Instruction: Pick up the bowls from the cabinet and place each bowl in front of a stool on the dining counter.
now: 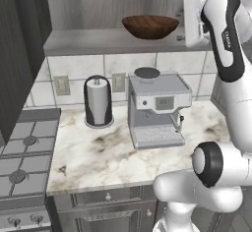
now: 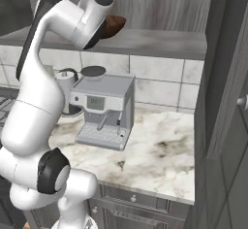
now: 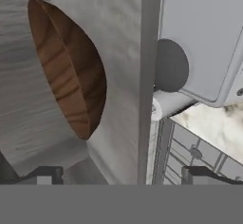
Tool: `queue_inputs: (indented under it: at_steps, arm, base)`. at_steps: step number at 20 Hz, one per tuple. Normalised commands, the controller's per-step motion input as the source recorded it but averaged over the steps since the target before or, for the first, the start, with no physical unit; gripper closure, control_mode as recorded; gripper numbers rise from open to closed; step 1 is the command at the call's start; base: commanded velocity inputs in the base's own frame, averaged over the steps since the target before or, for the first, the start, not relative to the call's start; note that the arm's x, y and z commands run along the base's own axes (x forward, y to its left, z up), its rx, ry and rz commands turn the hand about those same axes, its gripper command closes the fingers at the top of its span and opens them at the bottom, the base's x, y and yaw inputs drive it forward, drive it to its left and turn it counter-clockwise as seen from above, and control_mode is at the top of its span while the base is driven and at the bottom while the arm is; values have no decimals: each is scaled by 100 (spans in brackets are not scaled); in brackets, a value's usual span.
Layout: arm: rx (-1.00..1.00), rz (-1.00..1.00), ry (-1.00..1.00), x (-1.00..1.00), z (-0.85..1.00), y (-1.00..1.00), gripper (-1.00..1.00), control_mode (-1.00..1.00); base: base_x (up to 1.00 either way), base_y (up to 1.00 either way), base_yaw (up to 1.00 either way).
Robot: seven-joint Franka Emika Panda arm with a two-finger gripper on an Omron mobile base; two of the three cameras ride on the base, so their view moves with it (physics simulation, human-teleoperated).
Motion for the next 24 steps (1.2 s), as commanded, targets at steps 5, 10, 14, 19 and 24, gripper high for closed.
queue_inputs:
  at_steps: [5,10,14,19,24]
  arm:
    - [0,0,5,62,-21,2,-100,-100]
    - [0,0,3,53,-32,5,-100,-100]
    - [0,0,1,49,-10,5,-100,-100]
    - [0,0,1,42,0,3,-100,-100]
    - [0,0,1,33,0,0,-100,-100]
  base:
    - [0,0,0]
    - [0,0,0]
    - [0,0,0]
    - [0,0,0]
    - [0,0,0]
